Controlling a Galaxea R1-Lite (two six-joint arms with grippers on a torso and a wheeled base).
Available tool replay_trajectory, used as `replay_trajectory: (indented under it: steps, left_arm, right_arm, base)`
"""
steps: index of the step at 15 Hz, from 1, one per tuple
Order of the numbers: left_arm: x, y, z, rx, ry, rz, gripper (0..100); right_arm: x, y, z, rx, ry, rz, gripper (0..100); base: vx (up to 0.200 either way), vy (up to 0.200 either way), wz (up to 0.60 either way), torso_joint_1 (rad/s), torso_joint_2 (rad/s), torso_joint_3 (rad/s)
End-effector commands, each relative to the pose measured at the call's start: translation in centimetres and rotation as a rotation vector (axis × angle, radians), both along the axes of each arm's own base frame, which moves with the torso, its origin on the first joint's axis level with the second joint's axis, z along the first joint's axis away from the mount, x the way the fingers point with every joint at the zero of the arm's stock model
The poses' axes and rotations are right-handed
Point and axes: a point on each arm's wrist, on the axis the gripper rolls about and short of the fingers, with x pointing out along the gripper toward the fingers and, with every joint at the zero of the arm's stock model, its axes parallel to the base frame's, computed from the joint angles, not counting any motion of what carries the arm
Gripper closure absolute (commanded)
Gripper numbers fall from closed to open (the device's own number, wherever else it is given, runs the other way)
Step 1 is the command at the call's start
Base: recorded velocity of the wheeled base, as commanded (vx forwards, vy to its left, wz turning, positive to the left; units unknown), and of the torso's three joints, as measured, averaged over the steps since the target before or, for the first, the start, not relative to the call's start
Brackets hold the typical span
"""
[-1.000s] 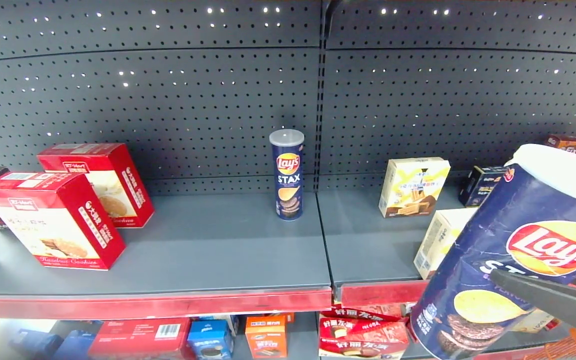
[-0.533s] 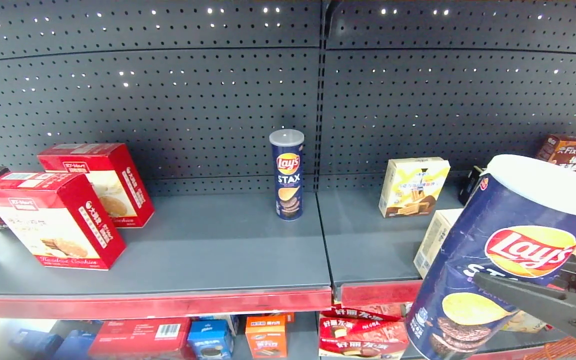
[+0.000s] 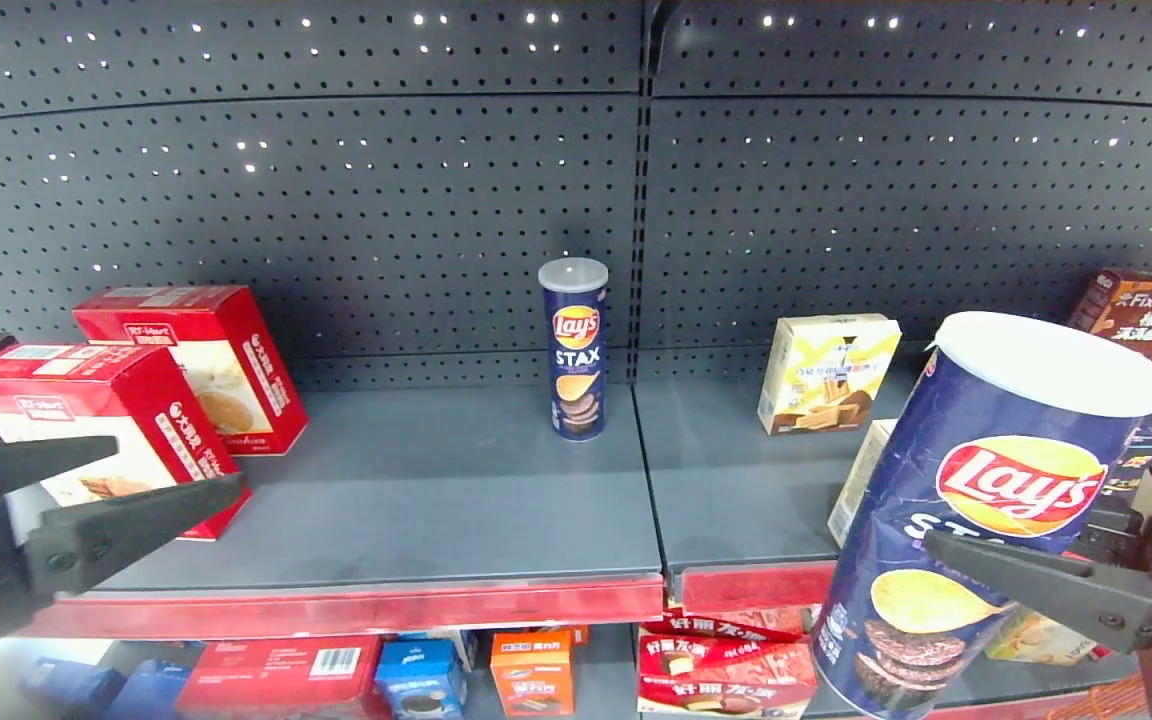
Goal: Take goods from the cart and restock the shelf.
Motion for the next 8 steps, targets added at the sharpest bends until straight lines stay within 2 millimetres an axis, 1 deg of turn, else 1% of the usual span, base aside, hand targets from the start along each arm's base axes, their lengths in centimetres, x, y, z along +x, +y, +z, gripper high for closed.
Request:
replay_trajectory:
  steps: [1,2,3,4,5,7,8]
  left_arm:
    - [5.7,-3.2,-1.1,-0.057,0.092,-0.110,0]
    - [7.0,-3.7,-1.6,-0.064,0.090,-0.133,0]
    - [7.8,-4.0,-1.9,-0.066,0.088,-0.133,0]
    - [9.6,-4.5,-2.8,-0.066,0.084,-0.130,0]
    - [10.9,-4.8,-3.9,-0.046,0.107,-0.135,0]
    - [12.3,-4.3,-5.0,0.003,0.122,-0.170,0]
    - [14.0,-3.4,-5.8,0.081,0.096,-0.173,0]
  right_arm:
    - [0.2,0.1,0.0,-0.003,0.004,-0.002,100]
    - [0.1,0.0,-0.2,-0.005,0.007,-0.002,100]
    - [0.1,0.0,-0.3,-0.006,0.009,-0.002,100]
    - [0.0,0.0,-0.4,-0.008,0.011,-0.003,100]
    - [0.0,0.0,-0.4,-0.008,0.011,-0.003,100]
    - [0.0,-0.1,-0.3,-0.005,0.007,-0.003,100]
    - [-0.2,-0.2,-0.3,-0.003,0.004,-0.005,100]
  base:
    - [0.000,0.000,0.00,0.000,0.00,0.000]
    - [0.000,0.000,0.00,0.000,0.00,0.000]
    - [0.000,0.000,0.00,0.000,0.00,0.000]
    - [0.000,0.000,0.00,0.000,0.00,0.000]
    - [0.000,0.000,0.00,0.000,0.00,0.000]
    - [0.000,0.000,0.00,0.000,0.00,0.000]
    - [0.000,0.000,0.00,0.000,0.00,0.000]
